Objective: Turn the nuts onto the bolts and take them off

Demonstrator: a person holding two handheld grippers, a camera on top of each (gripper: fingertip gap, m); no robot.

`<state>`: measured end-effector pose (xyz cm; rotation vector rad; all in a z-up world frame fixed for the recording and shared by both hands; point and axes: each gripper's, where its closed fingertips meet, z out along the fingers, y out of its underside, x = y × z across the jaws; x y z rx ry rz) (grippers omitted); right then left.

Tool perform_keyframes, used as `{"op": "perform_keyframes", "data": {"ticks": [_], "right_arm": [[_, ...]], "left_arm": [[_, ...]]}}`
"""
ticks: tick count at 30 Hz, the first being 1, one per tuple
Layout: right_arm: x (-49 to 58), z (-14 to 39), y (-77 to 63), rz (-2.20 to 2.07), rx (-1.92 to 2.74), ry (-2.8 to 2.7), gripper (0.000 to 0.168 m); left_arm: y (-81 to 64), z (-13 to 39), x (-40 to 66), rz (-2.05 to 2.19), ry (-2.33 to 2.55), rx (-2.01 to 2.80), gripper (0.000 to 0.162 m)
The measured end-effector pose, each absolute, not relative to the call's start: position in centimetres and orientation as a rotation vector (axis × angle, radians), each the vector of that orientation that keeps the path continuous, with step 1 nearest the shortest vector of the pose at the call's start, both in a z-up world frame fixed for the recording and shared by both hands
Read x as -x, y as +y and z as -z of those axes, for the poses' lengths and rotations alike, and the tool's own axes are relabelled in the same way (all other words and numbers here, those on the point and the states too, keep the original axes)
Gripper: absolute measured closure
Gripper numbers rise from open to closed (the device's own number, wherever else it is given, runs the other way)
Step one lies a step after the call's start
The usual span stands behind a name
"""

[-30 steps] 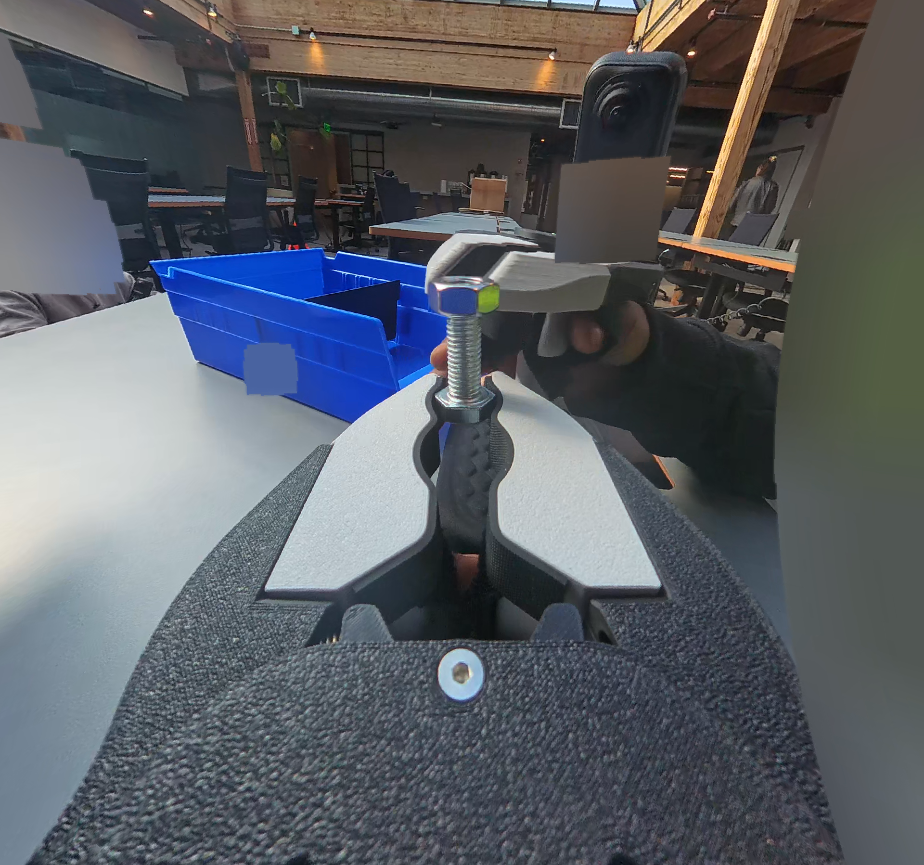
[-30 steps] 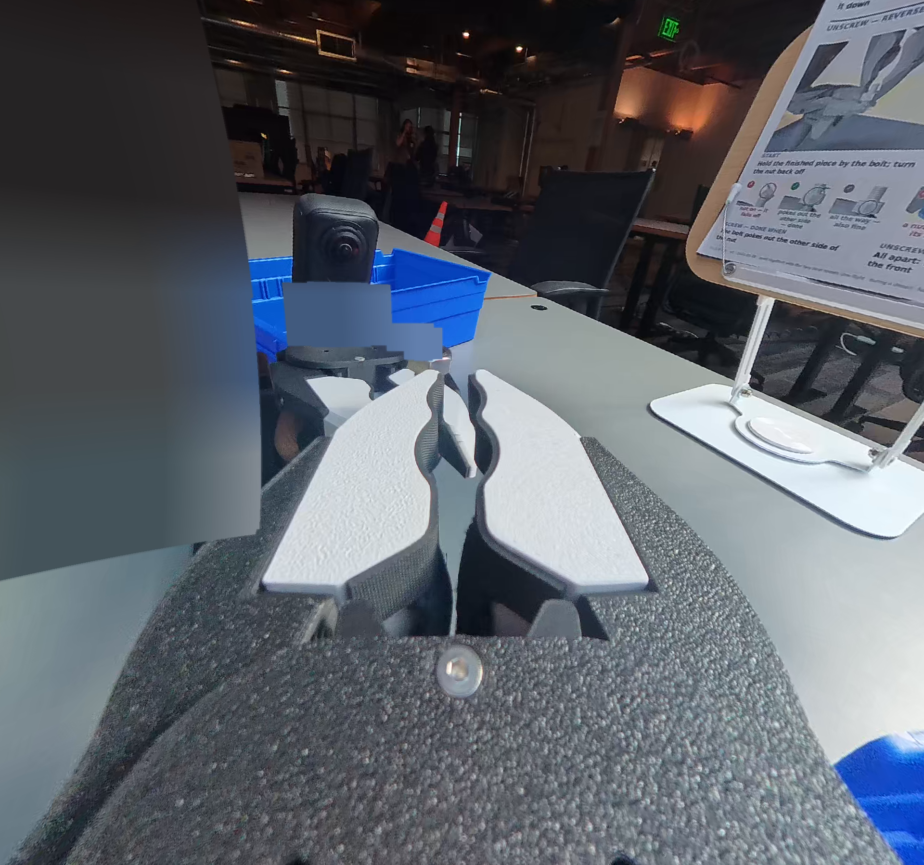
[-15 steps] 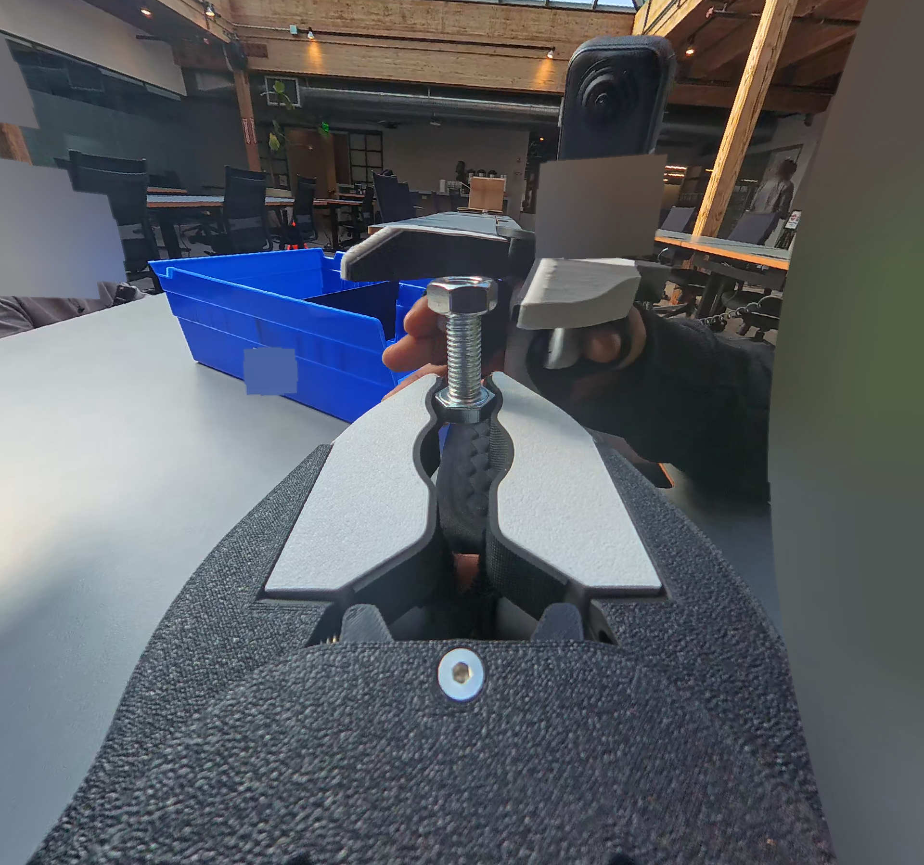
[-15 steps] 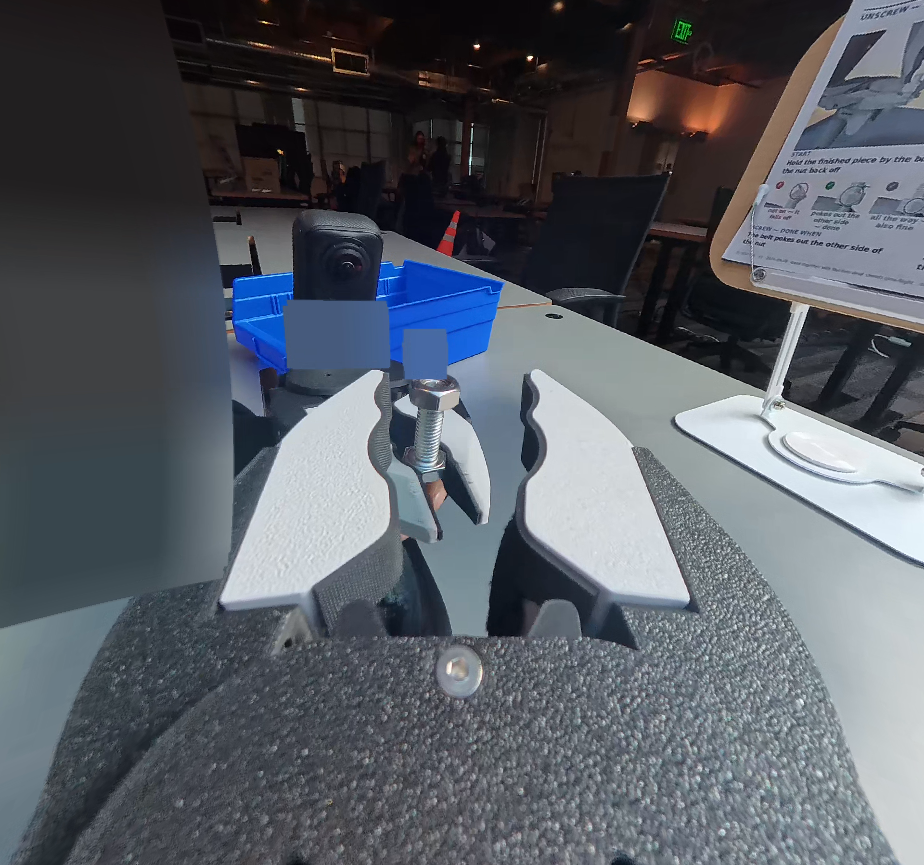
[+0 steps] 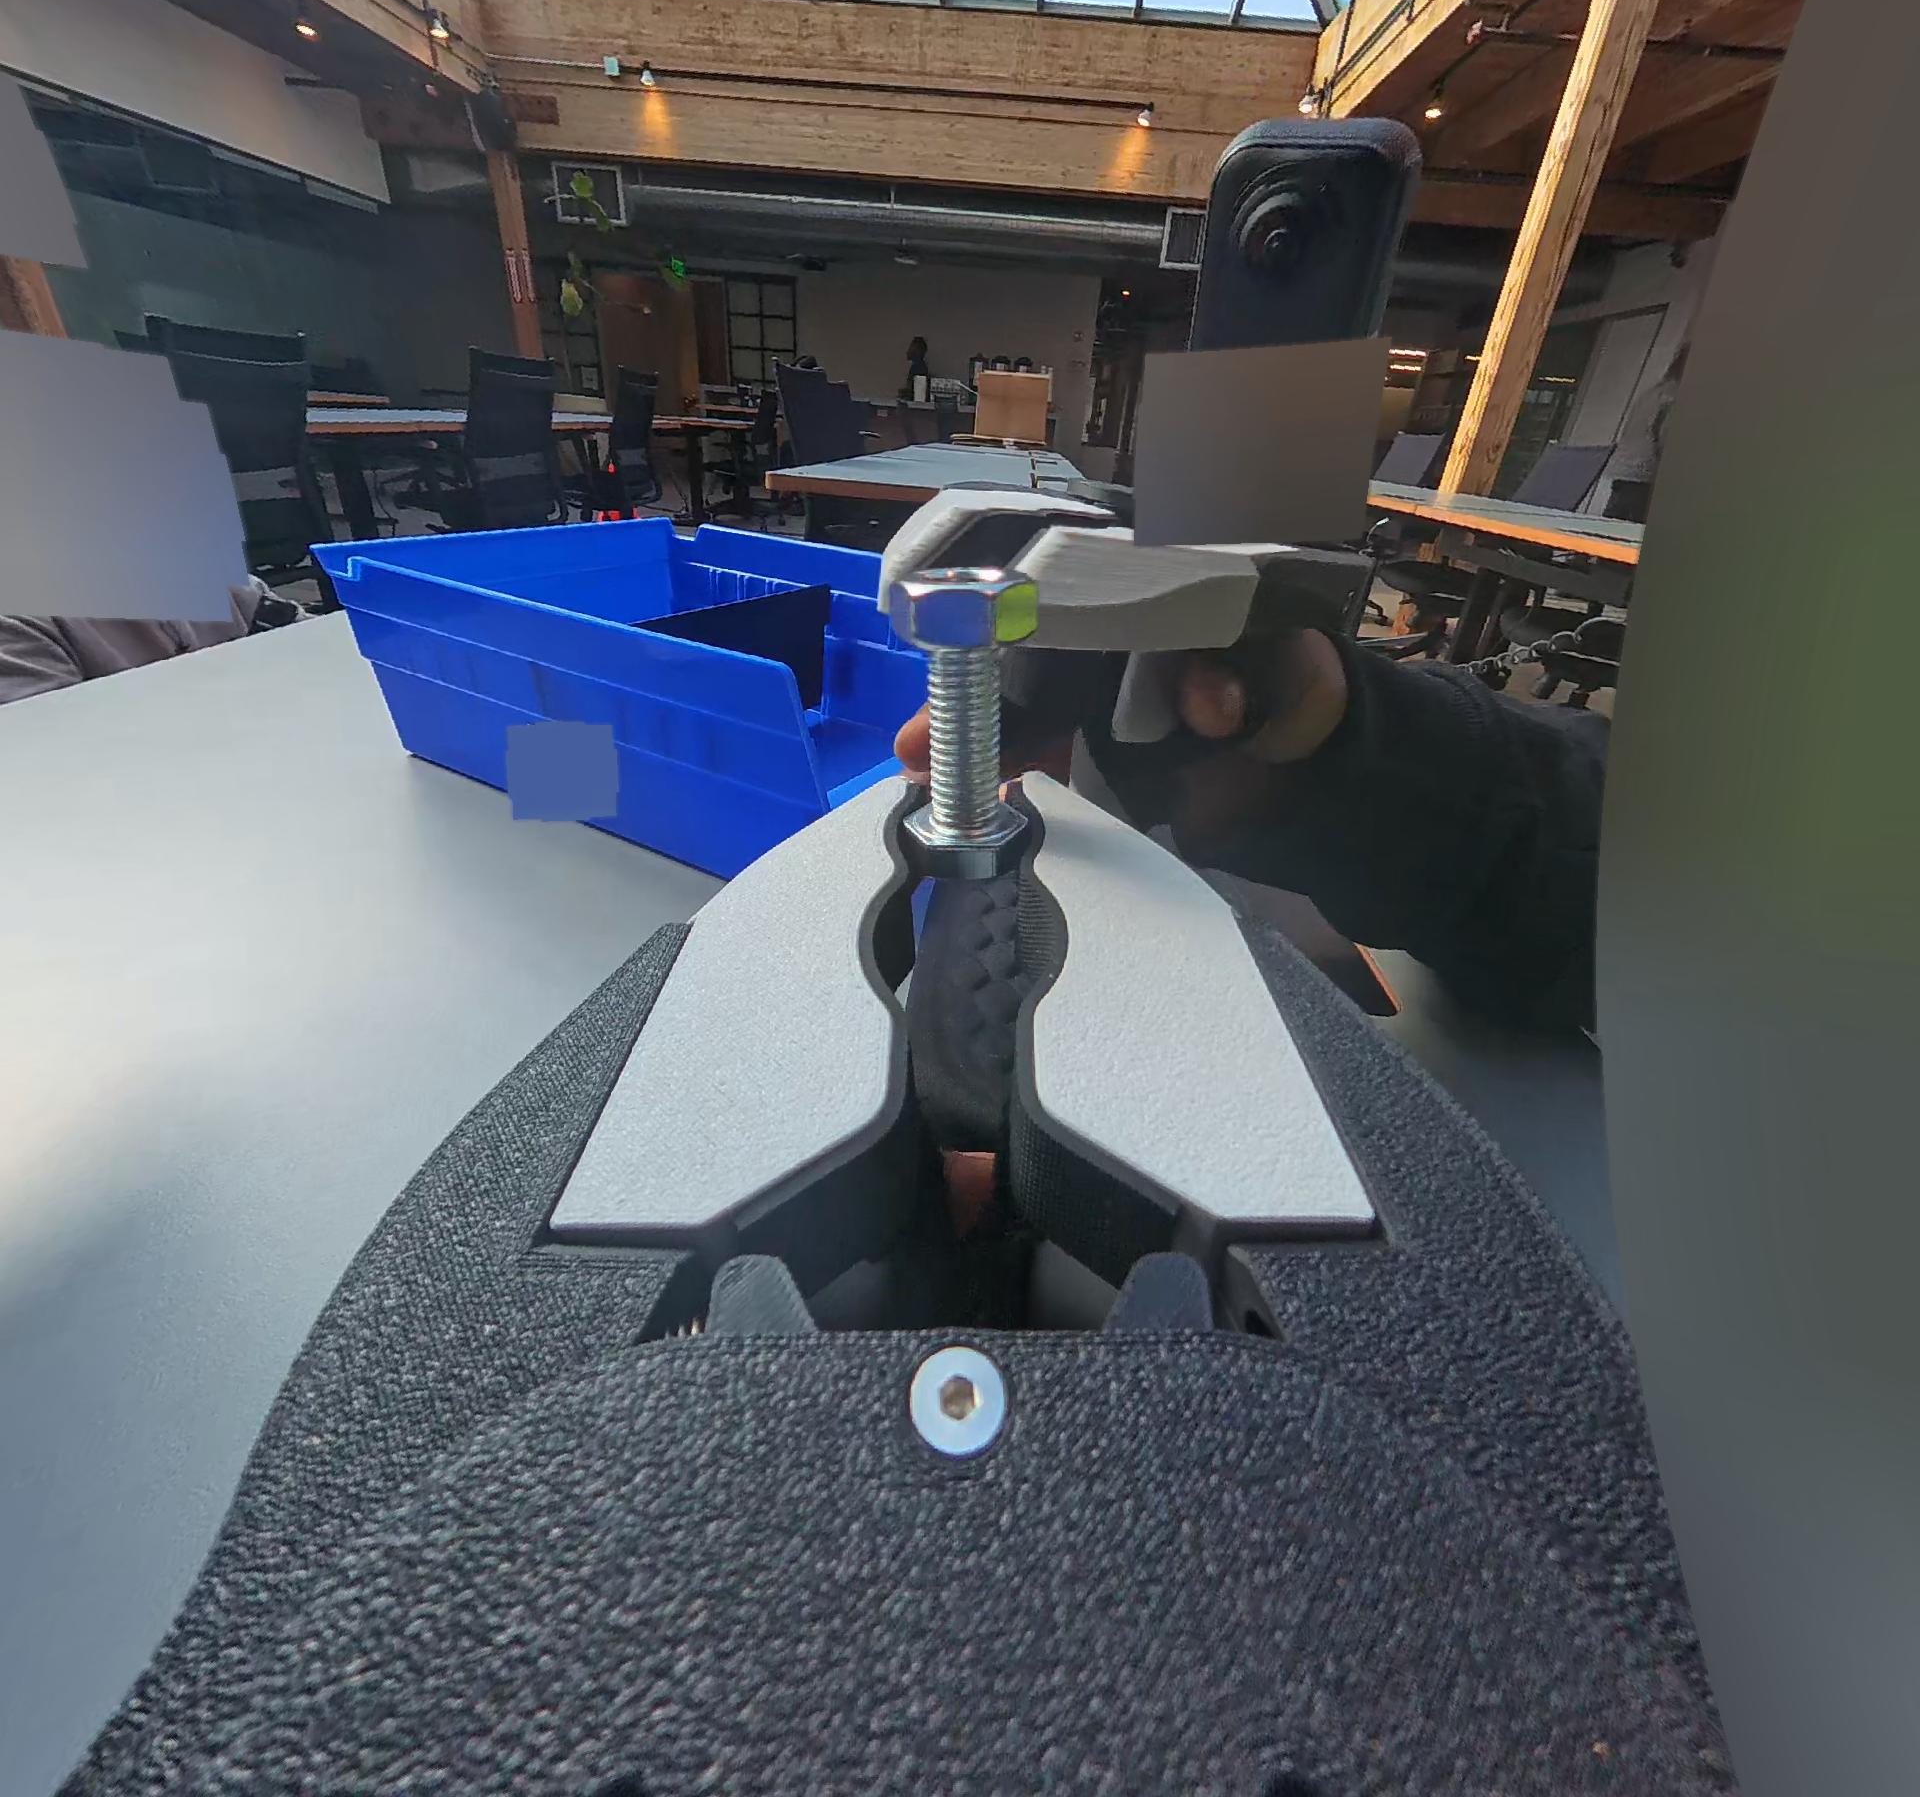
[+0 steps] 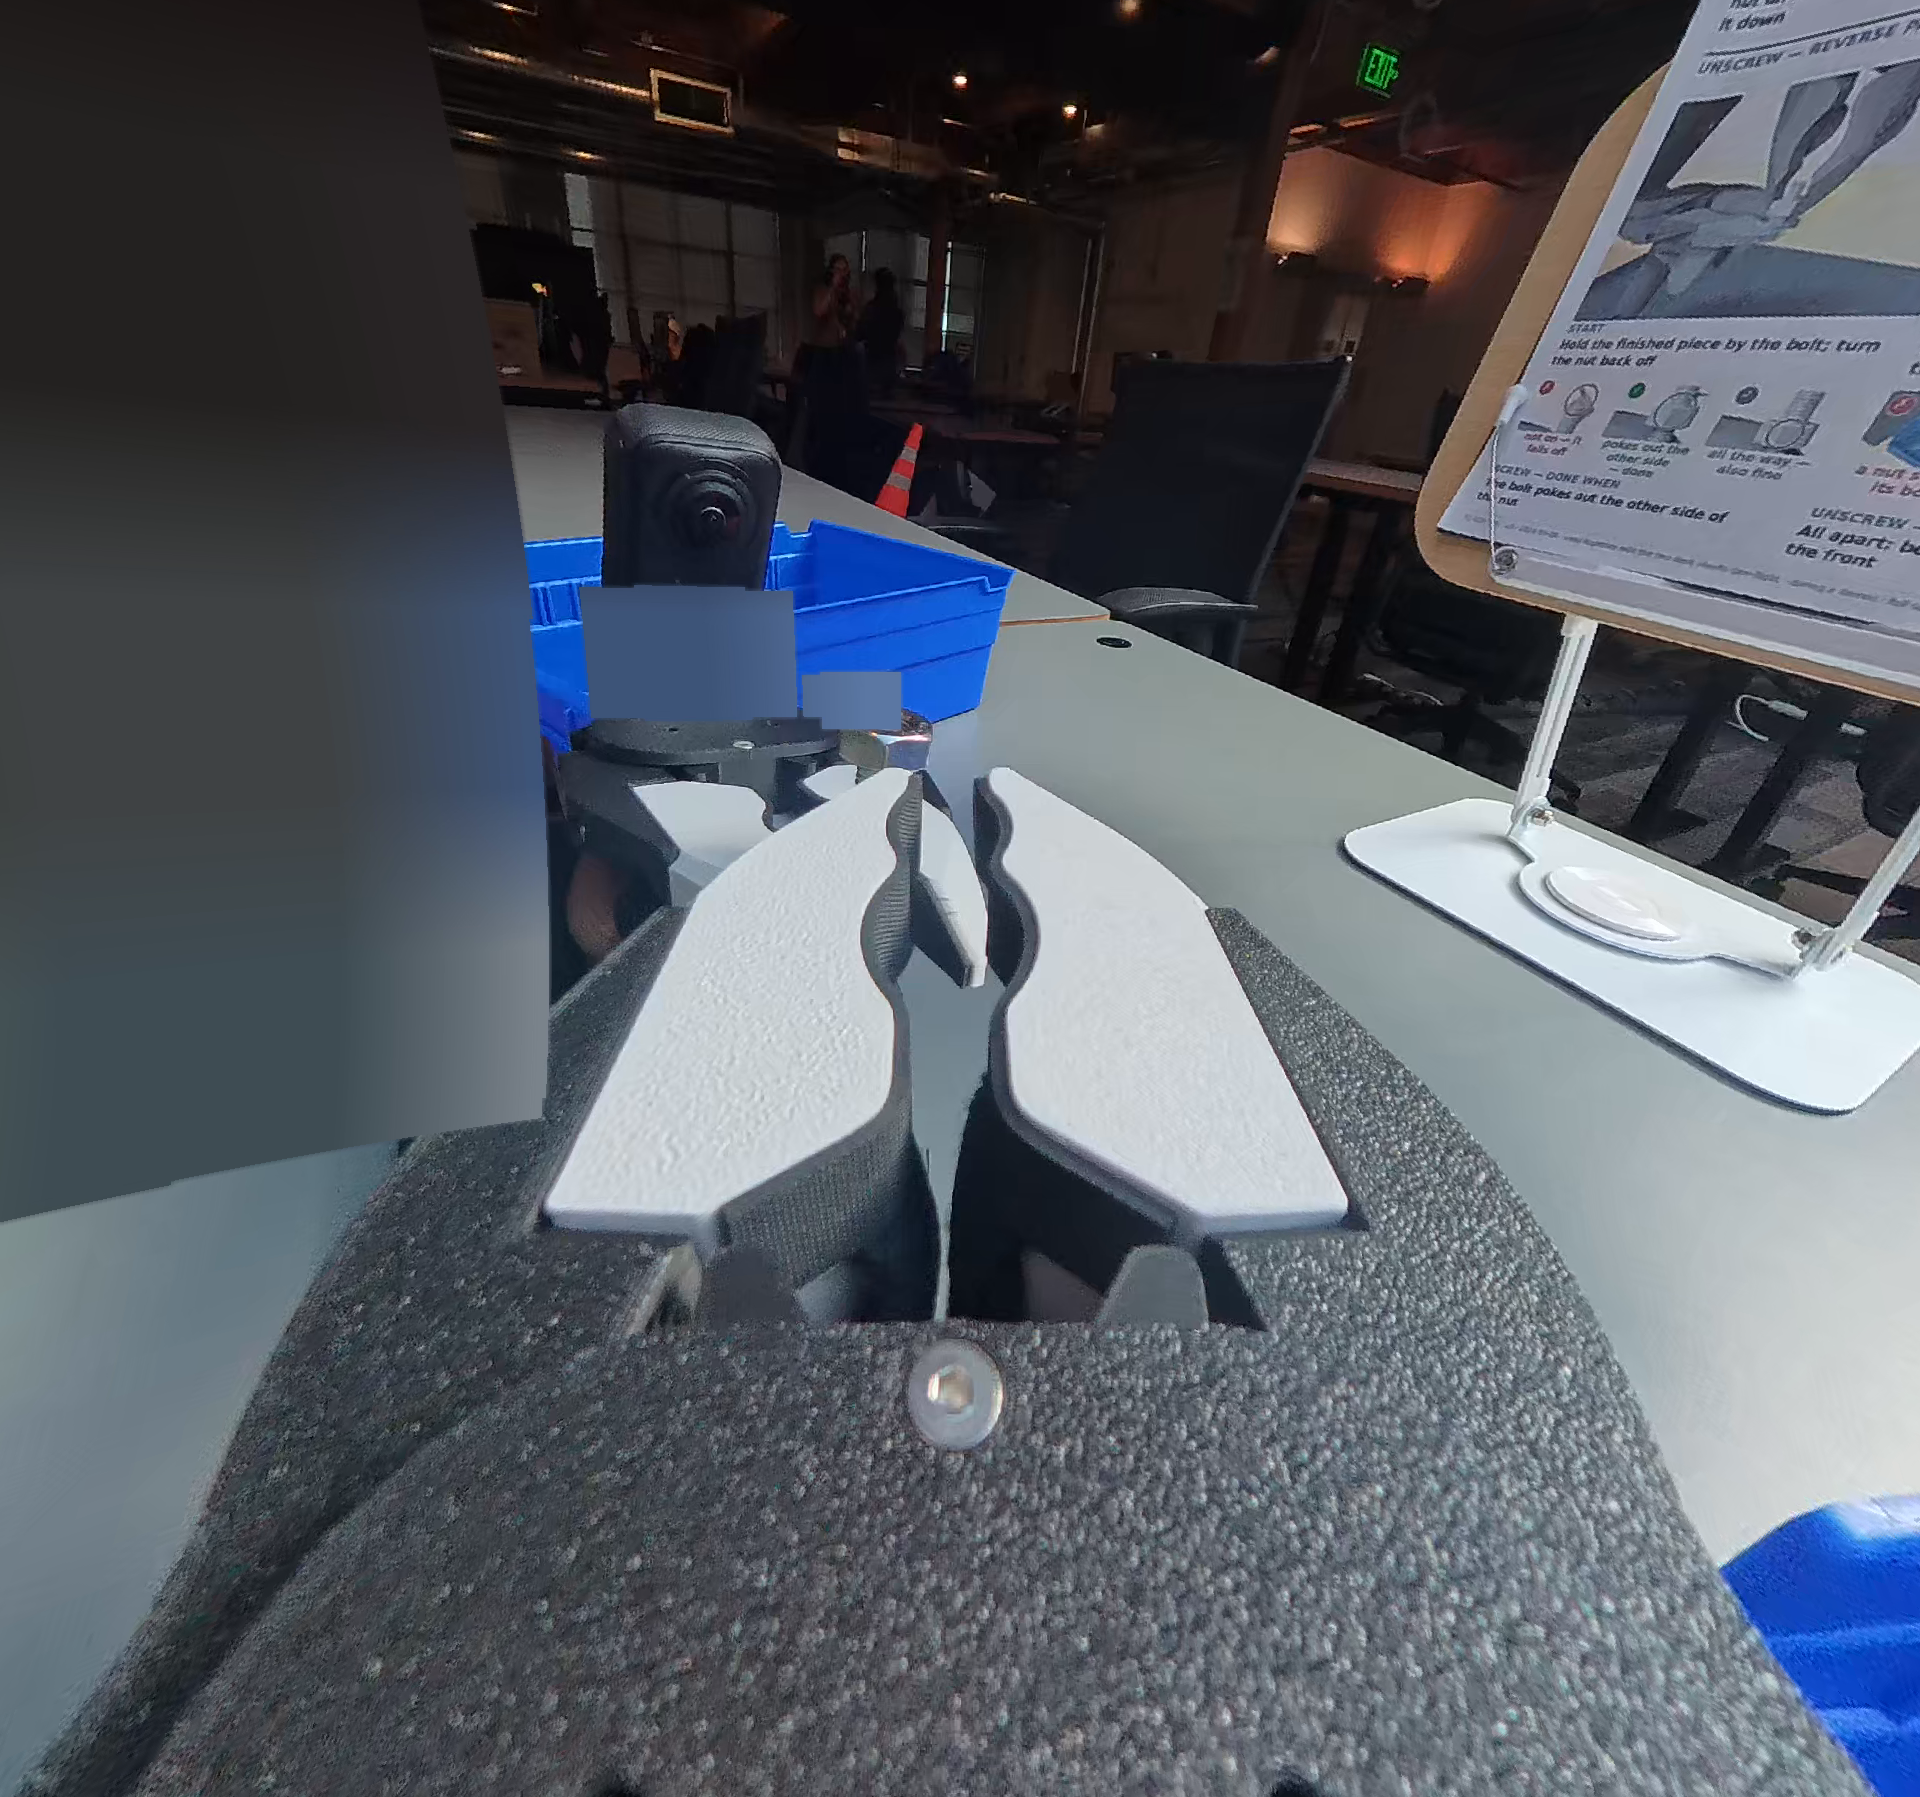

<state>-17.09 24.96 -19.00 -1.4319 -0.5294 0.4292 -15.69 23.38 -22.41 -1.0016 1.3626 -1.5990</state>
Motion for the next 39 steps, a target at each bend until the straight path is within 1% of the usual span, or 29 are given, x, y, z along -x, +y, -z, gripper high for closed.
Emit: {"op": "perform_keyframes", "data": {"ticks": [2, 5, 9, 11, 14, 17, 20, 22, 27, 30, 33, 34, 35, 37, 39], "right_arm": [[16.6, 18.9, 24.8, -0.425, 1.432, -0.519, 0.163], [16.5, 18.8, 24.7, -0.424, 1.431, -0.518, 0.161], [17.4, 18.5, 24.9, -0.449, 1.418, -0.532, 0.137], [18.0, 18.5, 25.3, -0.455, 1.42, -0.538, 0.128], [18.7, 18.5, 26.0, -0.466, 1.421, -0.544, 0.12], [19.0, 18.5, 26.7, -0.471, 1.428, -0.54, 0.12], [19.0, 18.7, 26.9, -0.466, 1.436, -0.54, 0.124], [18.7, 18.6, 26.5, -0.463, 1.429, -0.542, 0.132], [18.0, 18.7, 25.2, -0.45, 1.425, -0.549, 0.143], [17.2, 18.7, 24.8, -0.42, 1.422, -0.544, 0.161], [16.7, 18.6, 24.7, -0.424, 1.422, -0.526, 0.163], [16.7, 18.6, 24.7, -0.425, 1.418, -0.524, 0.161], [16.8, 18.4, 24.6, -0.432, 1.412, -0.524, 0.155], [17.4, 18.3, 24.8, -0.456, 1.408, -0.527, 0.137], [17.9, 18.4, 25.3, -0.456, 1.413, -0.528, 0.127]], "left_arm": [[23.3, 22.4, 15.7, 1.596, 1.365, 1.001, 0.147], [23.4, 22.4, 15.7, 1.598, 1.363, 1.001, 0.147], [23.4, 22.4, 15.7, 1.598, 1.363, 1.001, 0.147], [23.4, 22.4, 15.7, 1.598, 1.361, 1.001, 0.147], [23.4, 22.4, 15.7, 1.598, 1.363, 1.0, 0.147], [23.4, 22.4, 15.7, 1.598, 1.362, 1.0, 0.147], [23.4, 22.4, 15.7, 1.6, 1.36, 1.0, 0.147], [23.4, 22.4, 15.7, 1.599, 1.361, 1.0, 0.147], [23.4, 22.4, 15.7, 1.599, 1.36, 1.002, 0.147], [23.4, 22.4, 15.7, 1.597, 1.363, 1.001, 0.147], [23.4, 22.4, 15.6, 1.596, 1.363, 1.0, 0.147], [23.4, 22.4, 15.7, 1.596, 1.362, 1.0, 0.147], [23.4, 22.4, 15.7, 1.596, 1.362, 1.0, 0.147], [23.4, 22.4, 15.6, 1.596, 1.362, 1.0, 0.147], [23.4, 22.4, 15.7, 1.597, 1.361, 1.0, 0.147]]}}
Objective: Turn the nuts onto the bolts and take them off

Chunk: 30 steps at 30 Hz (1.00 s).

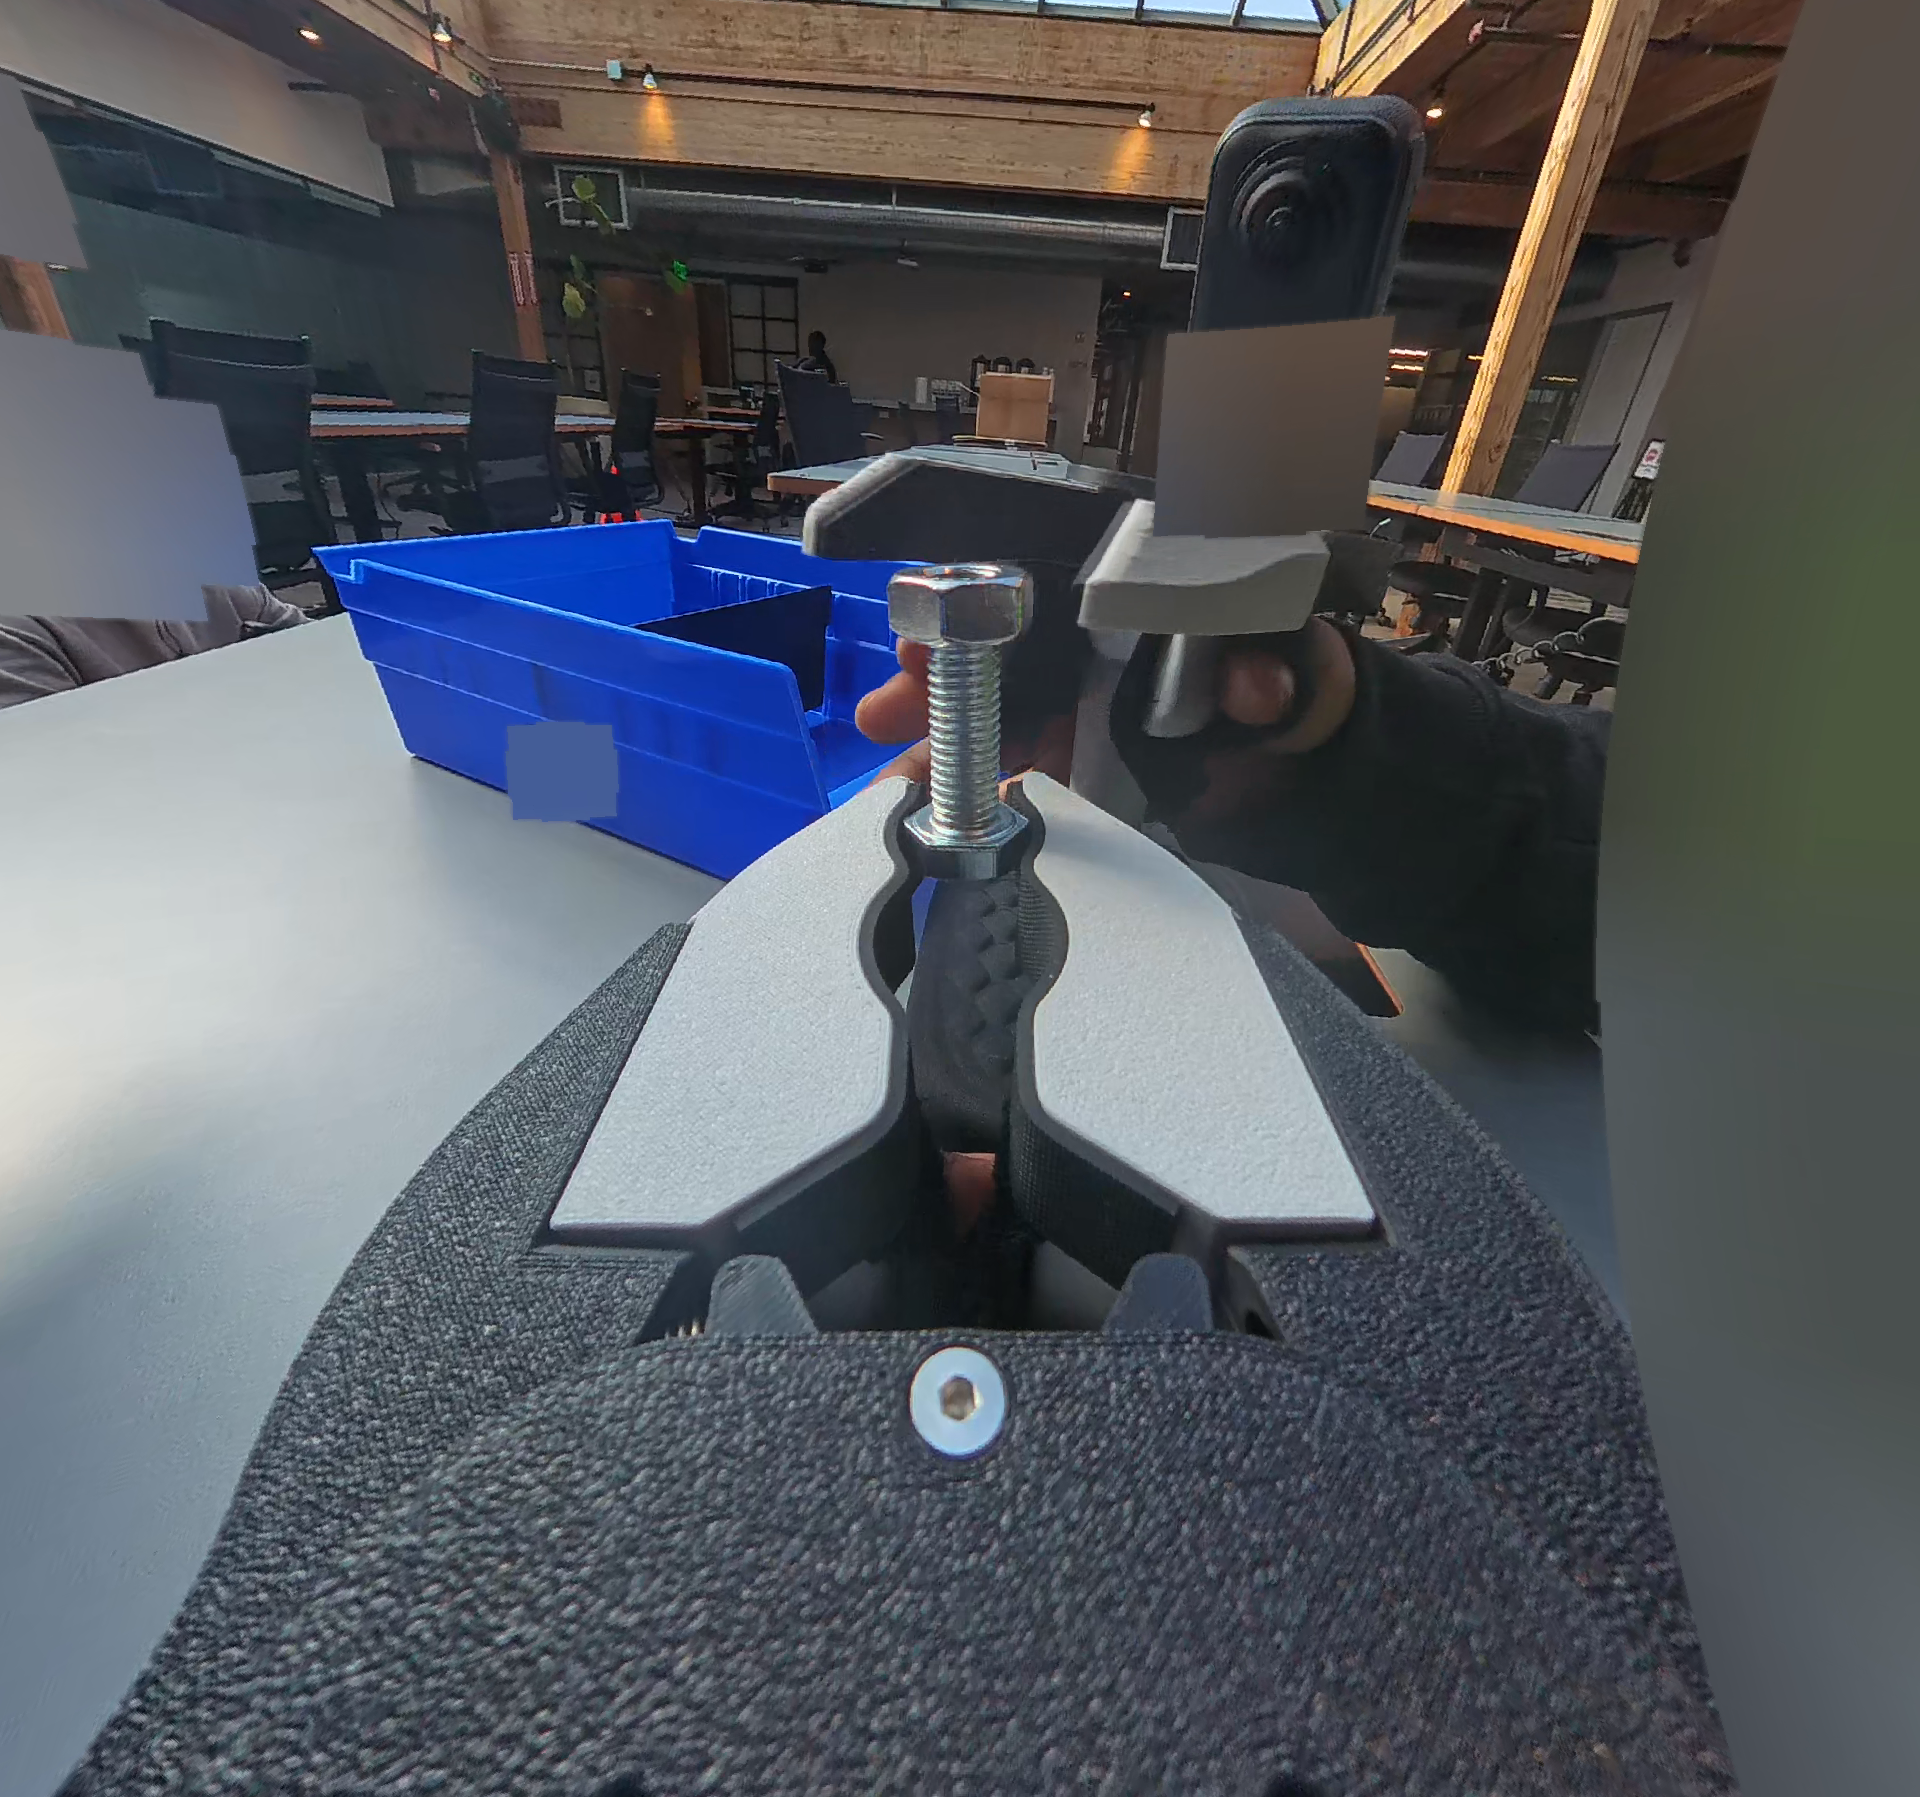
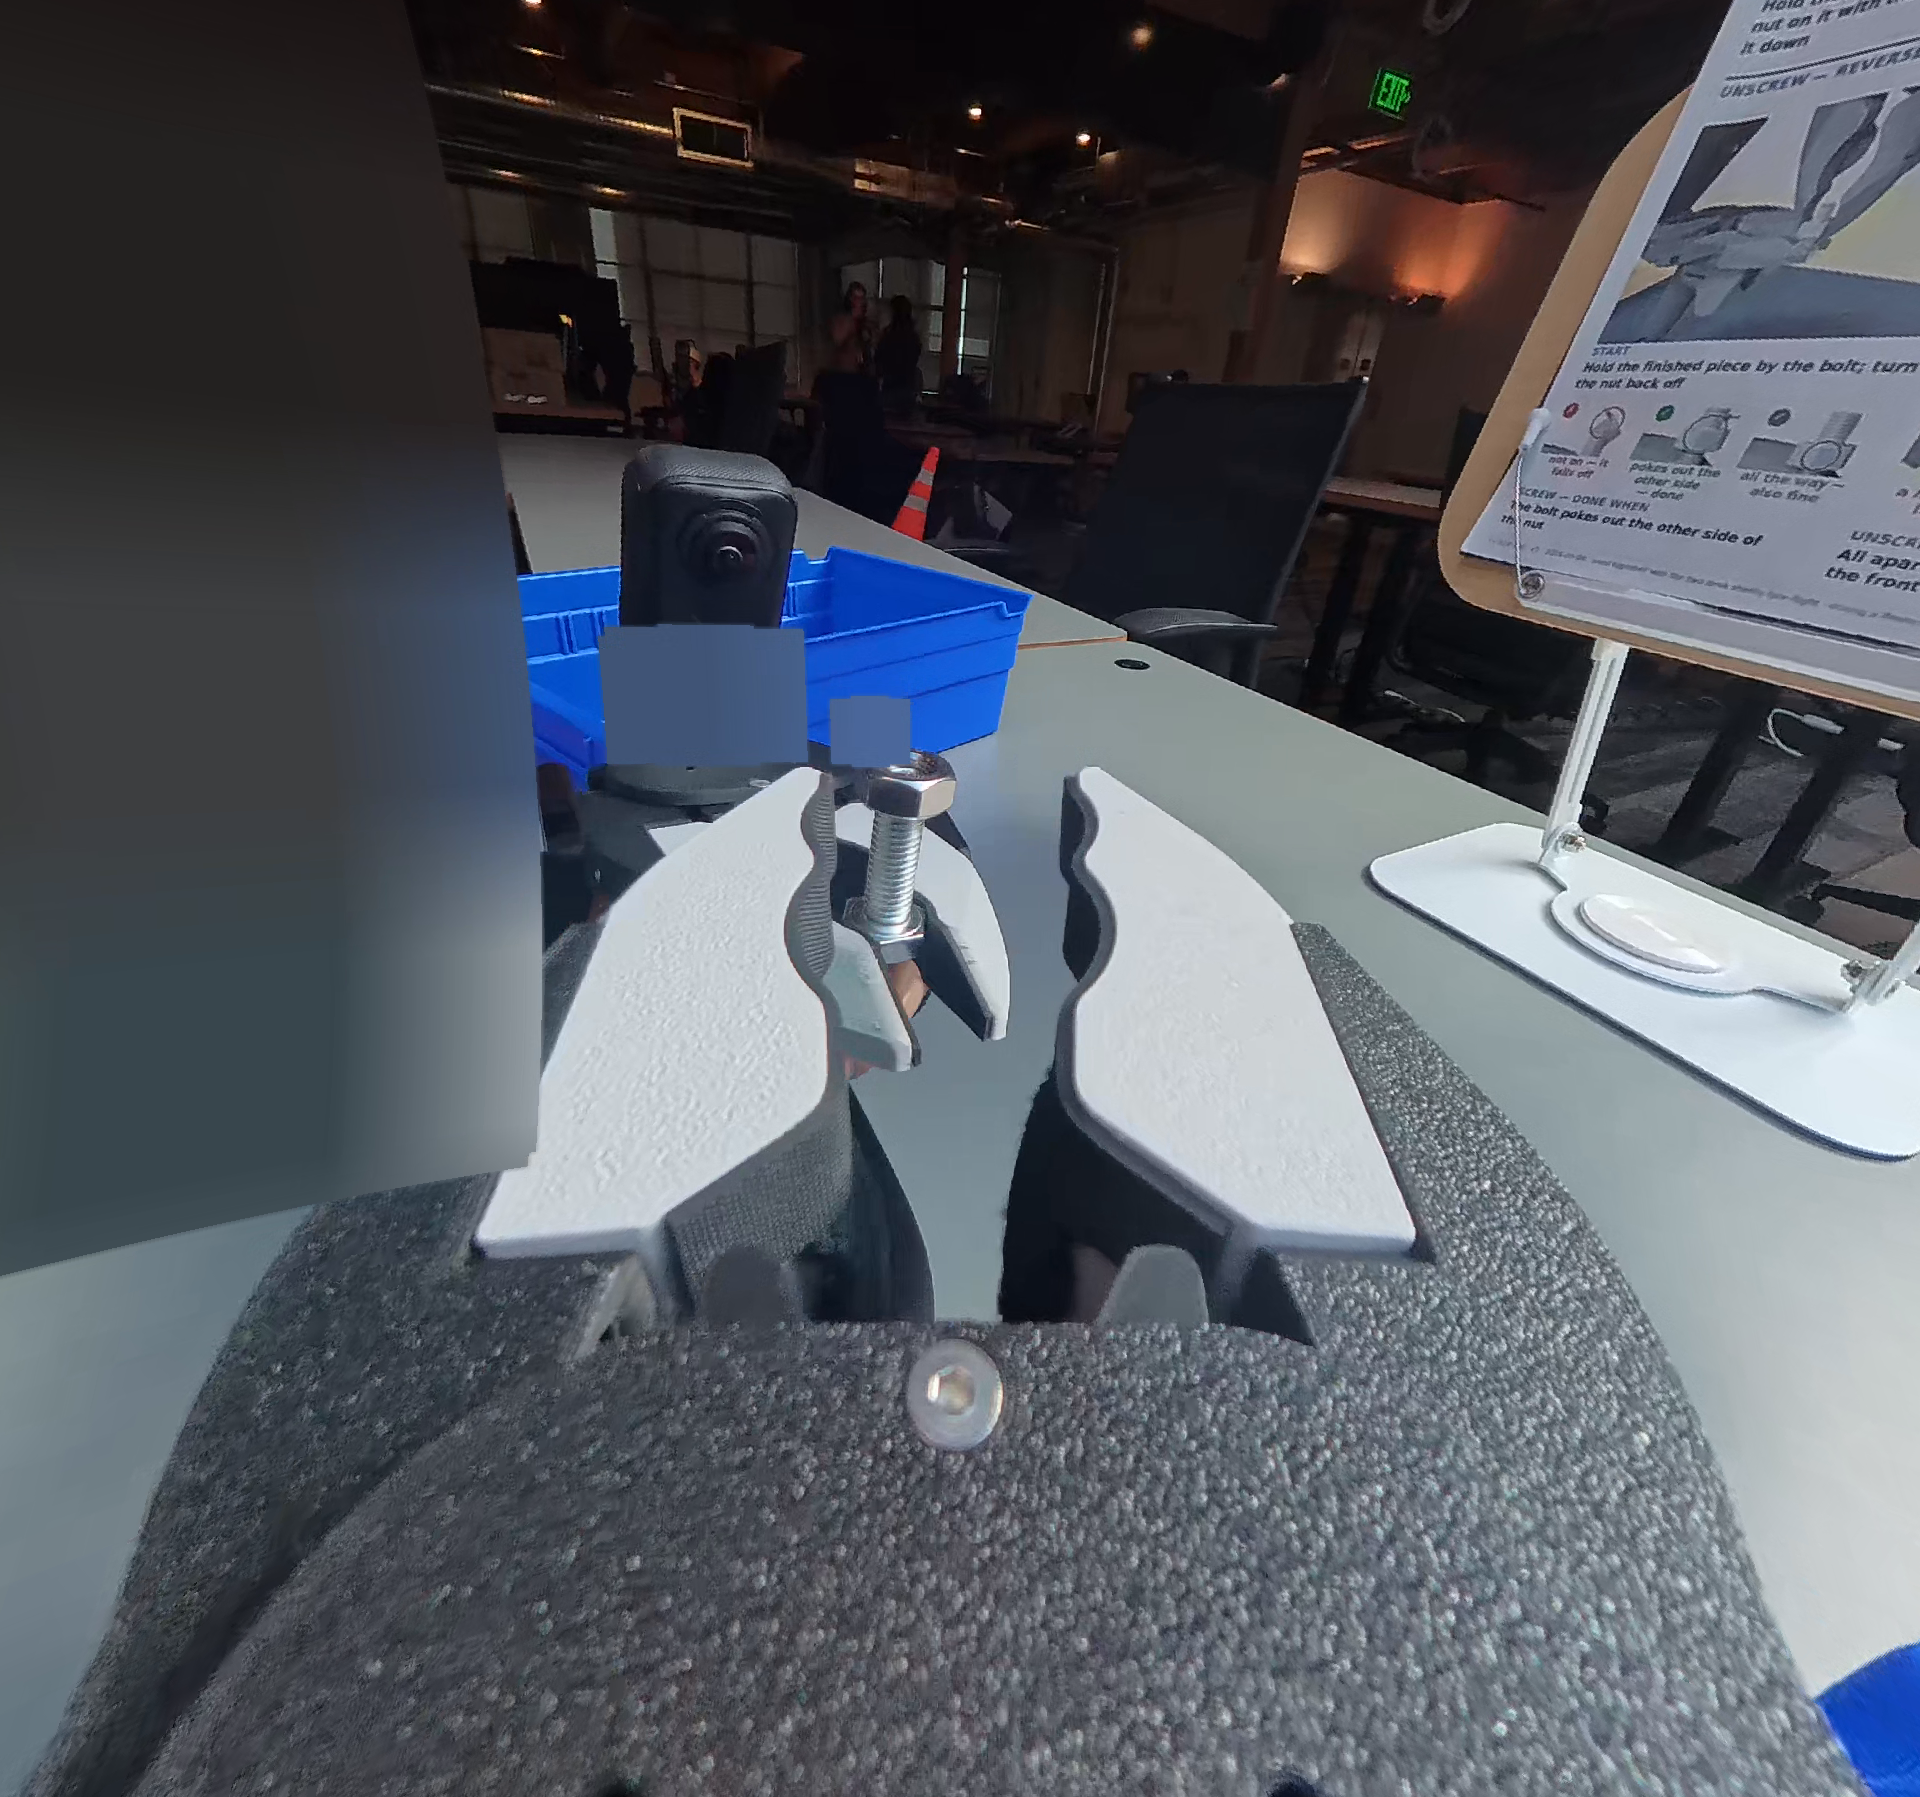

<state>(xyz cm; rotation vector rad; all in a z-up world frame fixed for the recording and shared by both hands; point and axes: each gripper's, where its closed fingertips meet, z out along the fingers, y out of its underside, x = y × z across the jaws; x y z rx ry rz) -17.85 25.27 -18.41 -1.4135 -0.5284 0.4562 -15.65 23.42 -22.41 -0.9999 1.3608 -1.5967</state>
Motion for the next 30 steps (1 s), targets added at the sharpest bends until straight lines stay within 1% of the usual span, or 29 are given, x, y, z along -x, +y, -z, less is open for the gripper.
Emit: {"op": "perform_keyframes", "data": {"ticks": [4, 6, 8, 14, 18, 20, 24, 30], "right_arm": [[18.7, 18.4, 26.1, -0.453, 1.41, -0.543, 0.124], [18.9, 18.4, 26.4, -0.45, 1.409, -0.55, 0.127], [18.8, 18.3, 26.2, -0.444, 1.404, -0.554, 0.134], [17.9, 18.4, 25.4, -0.426, 1.41, -0.544, 0.136], [17.3, 18.5, 25.0, -0.412, 1.413, -0.538, 0.141], [17.6, 18.4, 24.9, -0.426, 1.405, -0.544, 0.139], [18.5, 18.5, 25.5, -0.444, 1.411, -0.563, 0.127], [19.1, 18.5, 26.8, -0.444, 1.419, -0.552, 0.127]], "left_arm": [[23.4, 22.4, 15.7, 1.596, 1.362, 0.999, 0.147], [23.4, 22.4, 15.7, 1.598, 1.359, 0.999, 0.147], [23.5, 22.4, 15.7, 1.599, 1.358, 1.0, 0.147], [23.5, 22.4, 15.6, 1.598, 1.359, 1.003, 0.147], [23.4, 22.4, 15.6, 1.597, 1.359, 1.001, 0.147], [23.4, 22.4, 15.6, 1.596, 1.359, 1.001, 0.147], [23.4, 22.4, 15.6, 1.597, 1.36, 1.0, 0.147], [23.4, 22.4, 15.7, 1.599, 1.358, 0.999, 0.147]]}}
